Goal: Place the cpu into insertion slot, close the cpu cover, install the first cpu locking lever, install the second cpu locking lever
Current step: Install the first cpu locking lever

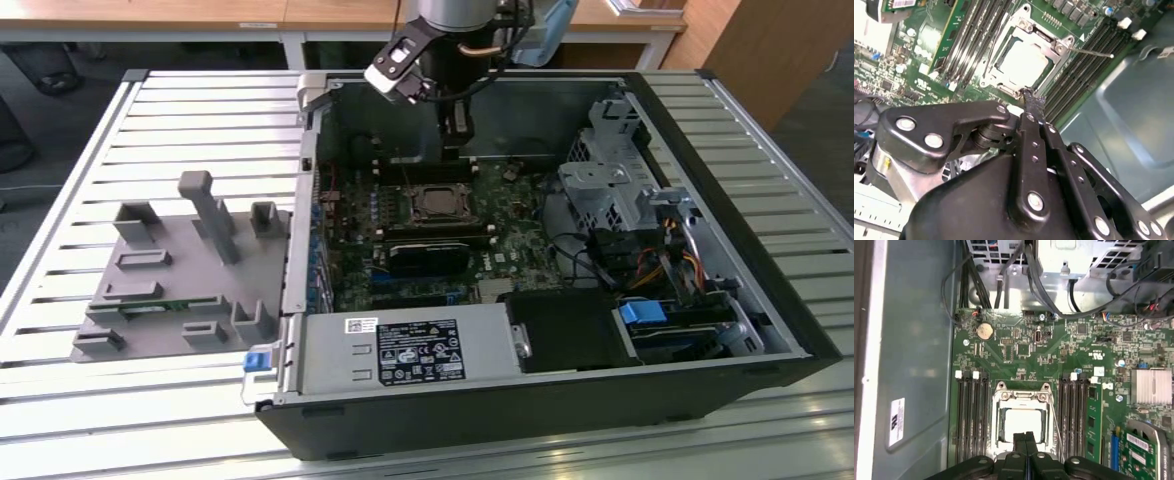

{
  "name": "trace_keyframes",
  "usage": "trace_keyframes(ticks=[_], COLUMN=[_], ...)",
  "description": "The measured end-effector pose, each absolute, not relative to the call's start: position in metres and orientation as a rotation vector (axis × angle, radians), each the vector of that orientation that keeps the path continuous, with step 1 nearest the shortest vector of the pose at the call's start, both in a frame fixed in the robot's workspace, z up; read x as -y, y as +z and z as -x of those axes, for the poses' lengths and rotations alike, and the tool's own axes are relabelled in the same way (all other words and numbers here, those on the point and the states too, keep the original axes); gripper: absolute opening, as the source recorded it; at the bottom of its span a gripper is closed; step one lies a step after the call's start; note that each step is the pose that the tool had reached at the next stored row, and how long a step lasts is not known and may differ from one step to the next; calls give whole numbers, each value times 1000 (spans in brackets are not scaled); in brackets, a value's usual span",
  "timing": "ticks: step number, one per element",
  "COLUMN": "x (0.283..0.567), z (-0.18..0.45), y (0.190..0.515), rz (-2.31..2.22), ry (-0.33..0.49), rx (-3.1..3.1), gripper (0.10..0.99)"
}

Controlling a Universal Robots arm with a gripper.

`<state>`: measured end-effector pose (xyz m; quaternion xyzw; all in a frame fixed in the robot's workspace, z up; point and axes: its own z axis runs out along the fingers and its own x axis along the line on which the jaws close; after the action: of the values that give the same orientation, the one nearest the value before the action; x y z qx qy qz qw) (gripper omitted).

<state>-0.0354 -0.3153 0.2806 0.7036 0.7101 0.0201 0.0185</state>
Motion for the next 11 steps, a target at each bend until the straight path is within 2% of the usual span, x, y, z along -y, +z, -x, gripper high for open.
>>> trace_keyframes(ticks=[11], x=[315], z=[35], y=[281], rz=[-1983], ry=[67], rx=[-2392], gripper=[106])
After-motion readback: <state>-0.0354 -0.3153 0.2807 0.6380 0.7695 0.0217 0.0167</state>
